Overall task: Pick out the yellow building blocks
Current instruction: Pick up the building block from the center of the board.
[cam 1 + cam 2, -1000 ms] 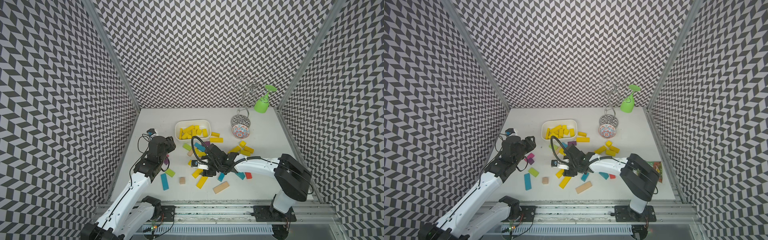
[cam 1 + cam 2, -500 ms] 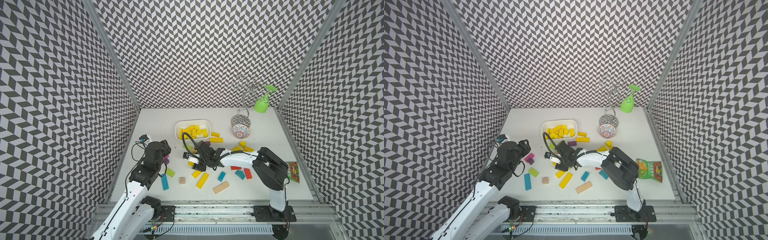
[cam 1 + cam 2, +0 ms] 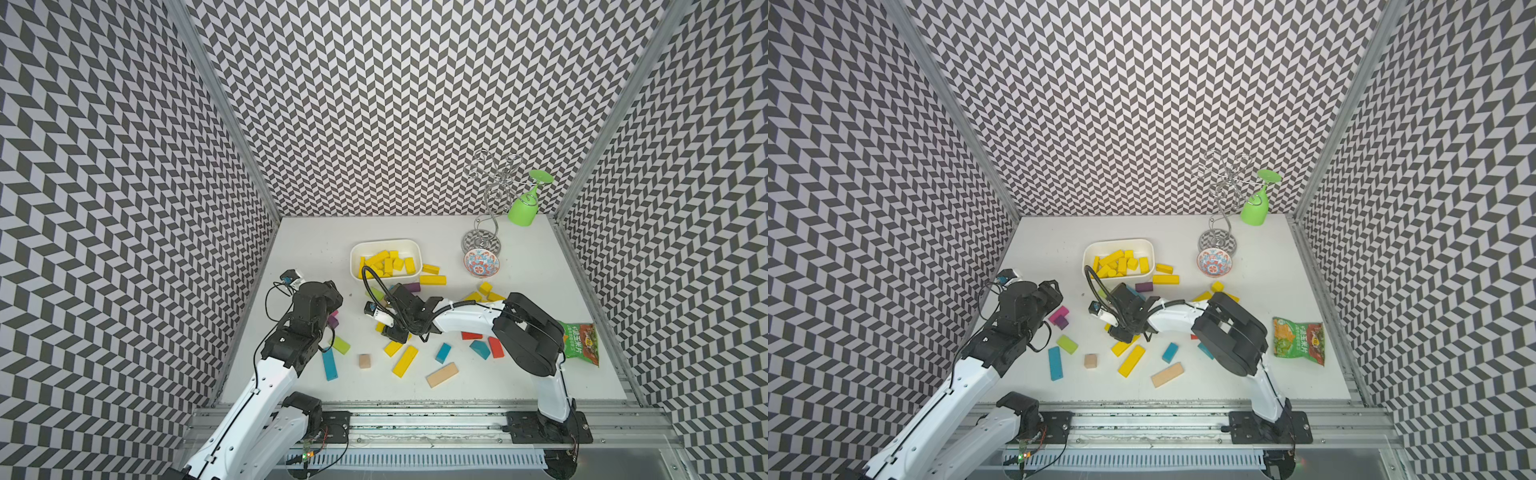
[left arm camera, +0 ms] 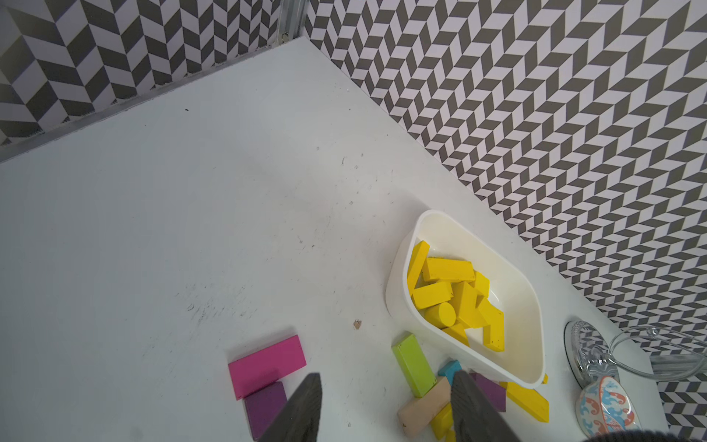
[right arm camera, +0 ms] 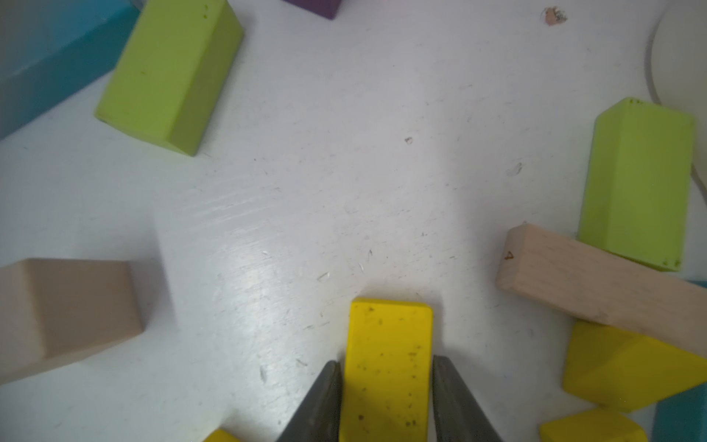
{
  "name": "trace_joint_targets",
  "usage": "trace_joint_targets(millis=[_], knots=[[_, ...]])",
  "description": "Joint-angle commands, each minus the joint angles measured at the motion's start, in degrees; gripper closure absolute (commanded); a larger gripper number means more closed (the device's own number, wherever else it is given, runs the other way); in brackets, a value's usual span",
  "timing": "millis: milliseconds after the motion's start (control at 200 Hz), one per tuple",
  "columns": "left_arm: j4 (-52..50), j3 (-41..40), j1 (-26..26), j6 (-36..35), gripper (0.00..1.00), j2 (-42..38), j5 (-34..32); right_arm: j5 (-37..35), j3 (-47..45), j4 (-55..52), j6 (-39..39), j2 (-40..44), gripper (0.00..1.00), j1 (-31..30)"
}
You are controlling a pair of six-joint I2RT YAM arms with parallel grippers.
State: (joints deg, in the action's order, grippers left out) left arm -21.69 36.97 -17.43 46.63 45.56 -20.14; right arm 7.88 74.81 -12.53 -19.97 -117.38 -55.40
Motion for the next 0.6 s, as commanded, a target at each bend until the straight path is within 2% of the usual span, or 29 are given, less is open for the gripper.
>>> trace_joint_targets(millis=[0, 150, 416, 596], knots=[[0.28, -0.29, 0.45, 0.41, 0.44, 0.16, -1.43, -1.91, 1.32, 1.19, 0.54, -0.65, 0.71, -0.32], [0.98, -0.5, 0.47, 0.71, 0.44, 0.8, -1.79, -2.93, 3.4, 0.63, 2.37, 1.98, 0.81, -0.3], [4.52, 0.12, 0.63, -2.6, 0.38, 2.44, -0.96, -5.01, 1.51, 9.22, 10.21, 11.67, 0.83, 1.92], [8.19, -0.84, 0.58, -4.36, 0.38, 2.28, -1.03, -7.0, 1.58, 15.55, 16.2, 12.58, 0.84, 5.04]])
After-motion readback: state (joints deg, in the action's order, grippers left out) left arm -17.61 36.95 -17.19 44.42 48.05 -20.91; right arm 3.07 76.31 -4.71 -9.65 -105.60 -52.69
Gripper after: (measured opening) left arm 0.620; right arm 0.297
